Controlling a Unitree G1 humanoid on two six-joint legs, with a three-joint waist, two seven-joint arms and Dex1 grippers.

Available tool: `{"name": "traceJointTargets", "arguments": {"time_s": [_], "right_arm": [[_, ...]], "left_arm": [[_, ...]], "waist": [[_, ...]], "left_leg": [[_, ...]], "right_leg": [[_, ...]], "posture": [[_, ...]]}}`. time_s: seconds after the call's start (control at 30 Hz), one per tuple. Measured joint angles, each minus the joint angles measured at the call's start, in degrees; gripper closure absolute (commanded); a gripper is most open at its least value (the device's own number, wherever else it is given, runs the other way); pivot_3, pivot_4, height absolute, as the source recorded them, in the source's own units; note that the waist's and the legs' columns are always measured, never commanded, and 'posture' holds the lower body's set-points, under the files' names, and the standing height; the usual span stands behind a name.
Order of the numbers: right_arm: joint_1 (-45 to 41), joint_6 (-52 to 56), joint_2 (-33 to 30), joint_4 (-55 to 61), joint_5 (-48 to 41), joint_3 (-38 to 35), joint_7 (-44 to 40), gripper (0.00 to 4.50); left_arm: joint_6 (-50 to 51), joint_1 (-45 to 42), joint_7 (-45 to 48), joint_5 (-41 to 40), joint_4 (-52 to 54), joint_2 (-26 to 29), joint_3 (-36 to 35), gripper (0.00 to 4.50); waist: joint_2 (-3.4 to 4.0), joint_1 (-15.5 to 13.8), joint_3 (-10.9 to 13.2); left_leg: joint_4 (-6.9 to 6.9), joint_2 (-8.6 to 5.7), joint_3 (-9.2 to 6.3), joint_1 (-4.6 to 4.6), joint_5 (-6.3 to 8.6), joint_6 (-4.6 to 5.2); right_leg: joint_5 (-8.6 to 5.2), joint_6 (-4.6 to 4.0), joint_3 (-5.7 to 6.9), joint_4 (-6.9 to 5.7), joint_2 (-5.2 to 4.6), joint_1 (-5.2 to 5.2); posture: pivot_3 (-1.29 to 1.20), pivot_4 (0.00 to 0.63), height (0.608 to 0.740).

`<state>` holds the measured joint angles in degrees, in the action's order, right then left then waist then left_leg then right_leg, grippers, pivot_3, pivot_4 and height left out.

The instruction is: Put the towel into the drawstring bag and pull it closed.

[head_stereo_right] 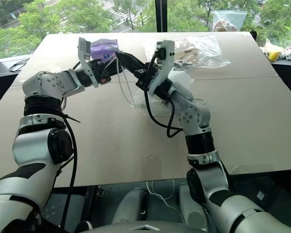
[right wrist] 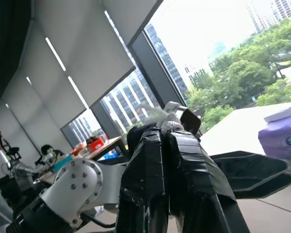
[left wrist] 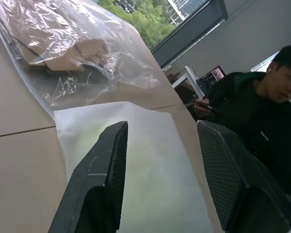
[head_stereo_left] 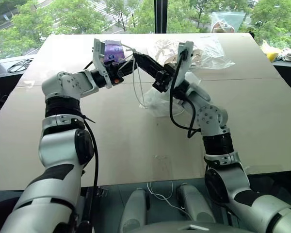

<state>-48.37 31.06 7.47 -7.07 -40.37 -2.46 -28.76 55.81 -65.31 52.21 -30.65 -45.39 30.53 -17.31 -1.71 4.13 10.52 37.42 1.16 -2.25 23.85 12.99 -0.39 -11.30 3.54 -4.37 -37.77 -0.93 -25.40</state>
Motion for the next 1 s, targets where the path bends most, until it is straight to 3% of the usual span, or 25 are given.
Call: {"name": "traceJointTargets", "arguments": {"time_s": [0.57,1.0], "right_arm": [[5.4,5.2,-3.7,1.2,4.5,8.3,-1.0,4.42],[2.3,1.6,-1.7,-5.2,9.1,4.7,3.1,4.42]], "left_arm": [[0.7,0.0,-1.1,-1.7,1.2,1.0,-1.9,2.21],[2.9,0.7,1.1,-2.9,3.7,1.4,-1.7,2.21]], "waist": [[0.00,0.0,0.0],[0.00,0.0,0.0]], "left_leg": [[-0.01,0.00,0.03,0.02,0.00,0.00],[-0.01,0.00,0.05,0.02,0.00,-0.01]], "right_leg": [[-0.01,0.00,-0.02,0.03,0.02,-0.01],[-0.01,0.00,-0.04,0.04,0.00,-0.01]], "posture": [[0.00,0.150,0.740],[0.00,0.150,0.740]]}}
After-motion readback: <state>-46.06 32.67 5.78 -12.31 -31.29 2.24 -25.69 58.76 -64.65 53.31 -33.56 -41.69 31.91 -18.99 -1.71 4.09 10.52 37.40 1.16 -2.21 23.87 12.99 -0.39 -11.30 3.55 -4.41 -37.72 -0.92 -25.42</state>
